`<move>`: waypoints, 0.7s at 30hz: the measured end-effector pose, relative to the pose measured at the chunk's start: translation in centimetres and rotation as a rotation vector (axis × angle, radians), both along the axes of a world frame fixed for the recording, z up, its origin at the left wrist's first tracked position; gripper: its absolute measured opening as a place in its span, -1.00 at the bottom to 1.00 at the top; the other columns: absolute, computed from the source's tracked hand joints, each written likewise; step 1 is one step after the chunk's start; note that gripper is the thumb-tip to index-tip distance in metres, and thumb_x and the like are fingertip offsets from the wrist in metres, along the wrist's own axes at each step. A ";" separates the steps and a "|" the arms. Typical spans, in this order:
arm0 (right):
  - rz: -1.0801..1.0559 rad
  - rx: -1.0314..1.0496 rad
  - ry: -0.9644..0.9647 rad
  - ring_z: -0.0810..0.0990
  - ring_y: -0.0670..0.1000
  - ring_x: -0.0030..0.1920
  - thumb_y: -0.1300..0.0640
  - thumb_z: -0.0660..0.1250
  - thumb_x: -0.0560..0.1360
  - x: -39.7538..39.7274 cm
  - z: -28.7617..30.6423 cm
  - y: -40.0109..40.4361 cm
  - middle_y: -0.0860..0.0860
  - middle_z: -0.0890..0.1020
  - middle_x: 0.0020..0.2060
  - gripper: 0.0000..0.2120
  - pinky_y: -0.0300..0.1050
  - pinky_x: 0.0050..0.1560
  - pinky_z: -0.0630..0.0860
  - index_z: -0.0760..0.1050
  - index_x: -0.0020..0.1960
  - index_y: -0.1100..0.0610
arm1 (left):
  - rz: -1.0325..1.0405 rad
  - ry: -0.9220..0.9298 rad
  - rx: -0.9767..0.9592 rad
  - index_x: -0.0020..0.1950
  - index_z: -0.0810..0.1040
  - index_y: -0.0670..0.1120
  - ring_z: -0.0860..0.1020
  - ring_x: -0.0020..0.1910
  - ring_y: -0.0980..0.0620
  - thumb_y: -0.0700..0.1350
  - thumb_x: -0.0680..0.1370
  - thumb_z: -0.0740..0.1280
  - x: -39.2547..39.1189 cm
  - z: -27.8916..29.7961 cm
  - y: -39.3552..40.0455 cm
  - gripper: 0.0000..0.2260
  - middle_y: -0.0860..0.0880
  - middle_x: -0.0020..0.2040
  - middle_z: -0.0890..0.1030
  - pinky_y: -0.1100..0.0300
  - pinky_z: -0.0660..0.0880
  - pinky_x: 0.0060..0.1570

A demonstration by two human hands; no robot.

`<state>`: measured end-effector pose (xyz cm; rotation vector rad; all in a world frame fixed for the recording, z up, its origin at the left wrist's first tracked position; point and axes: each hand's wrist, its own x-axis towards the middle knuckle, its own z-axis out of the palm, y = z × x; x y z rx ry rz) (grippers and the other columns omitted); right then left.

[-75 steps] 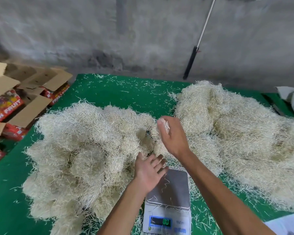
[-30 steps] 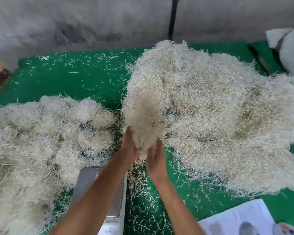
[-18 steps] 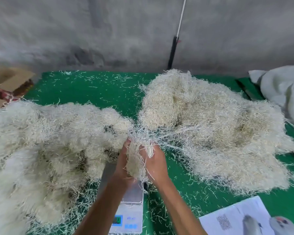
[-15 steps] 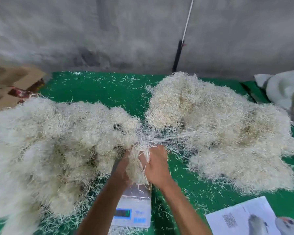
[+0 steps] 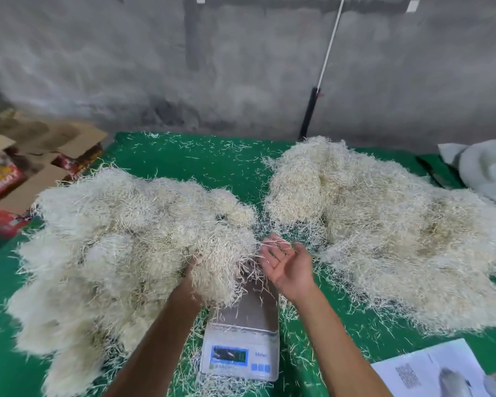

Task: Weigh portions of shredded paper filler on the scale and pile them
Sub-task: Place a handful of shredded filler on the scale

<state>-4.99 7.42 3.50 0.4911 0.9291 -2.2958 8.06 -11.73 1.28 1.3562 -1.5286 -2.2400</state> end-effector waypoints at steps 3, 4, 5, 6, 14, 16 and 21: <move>0.163 0.510 0.274 0.72 0.22 0.00 -0.02 0.09 0.73 0.4 1.4 -0.9 0.31 0.67 0.17 -0.59 0.01 -0.18 0.70 0.51 0.28 0.28 | 0.010 0.076 0.114 0.54 0.29 -0.19 0.44 0.40 -0.26 -0.12 0.69 0.24 -2.8 1.6 0.1 -0.57 -0.28 0.44 0.43 0.10 0.58 0.18; 0.207 0.738 0.436 0.70 0.25 0.03 -0.04 0.14 0.73 0.8 1.7 -1.2 0.33 0.65 0.17 -0.61 0.05 -0.09 0.71 0.55 0.24 0.25 | 0.039 0.117 0.209 0.54 0.28 -0.17 0.42 0.42 -0.26 -0.06 0.68 0.26 -3.8 2.2 0.1 -0.54 -0.25 0.45 0.42 0.07 0.56 0.22; 0.190 0.912 0.602 0.69 0.21 0.05 -0.12 0.17 0.71 1.3 1.9 -1.3 0.32 0.64 0.18 -0.61 0.08 -0.02 0.70 0.56 0.25 0.16 | 0.005 0.192 0.218 0.52 0.31 -0.11 0.45 0.40 -0.25 -0.12 0.65 0.30 -4.9 2.9 0.3 -0.55 -0.22 0.43 0.45 0.04 0.58 0.20; 0.148 0.964 0.732 0.71 0.06 0.03 -0.24 0.20 0.67 1.9 2.2 -1.4 0.25 0.65 0.21 -0.60 0.02 -0.03 0.70 0.53 0.30 0.02 | -0.069 0.219 0.165 0.46 0.34 -0.02 0.51 0.34 -0.21 -0.28 0.59 0.35 -5.7 3.7 0.7 -0.52 -0.16 0.35 0.54 0.04 0.61 0.12; 0.174 0.777 0.631 0.32 0.04 0.52 -0.05 0.41 0.60 3.6 2.5 -1.7 0.04 0.23 0.62 -0.22 0.02 0.47 0.28 0.08 0.67 0.00 | -0.357 0.463 0.343 0.56 0.26 0.12 0.39 0.45 -0.16 0.50 0.46 0.22 -5.8 3.7 2.2 -0.22 -0.15 0.47 0.41 -0.31 0.22 0.44; 0.235 0.745 0.528 0.28 0.13 0.57 -0.14 0.36 0.59 3.2 3.3 -0.2 0.10 0.21 0.63 -0.20 0.16 0.53 0.22 0.06 0.67 0.07 | -0.295 0.359 0.248 0.56 0.25 0.15 0.46 0.34 -0.18 0.49 0.40 0.33 -5.1 3.1 0.8 -0.18 -0.10 0.43 0.42 -0.27 0.46 0.26; 0.320 0.663 0.518 0.11 0.17 0.63 -0.30 0.08 0.66 3.3 4.3 1.5 0.05 0.16 0.64 -0.35 0.25 0.57 0.05 0.12 0.66 -0.05 | -0.108 0.229 0.306 0.45 0.41 -0.04 0.48 0.22 -0.21 0.24 0.55 0.37 -4.1 -0.4 -0.1 -0.42 -0.11 0.35 0.42 -0.06 0.59 -0.05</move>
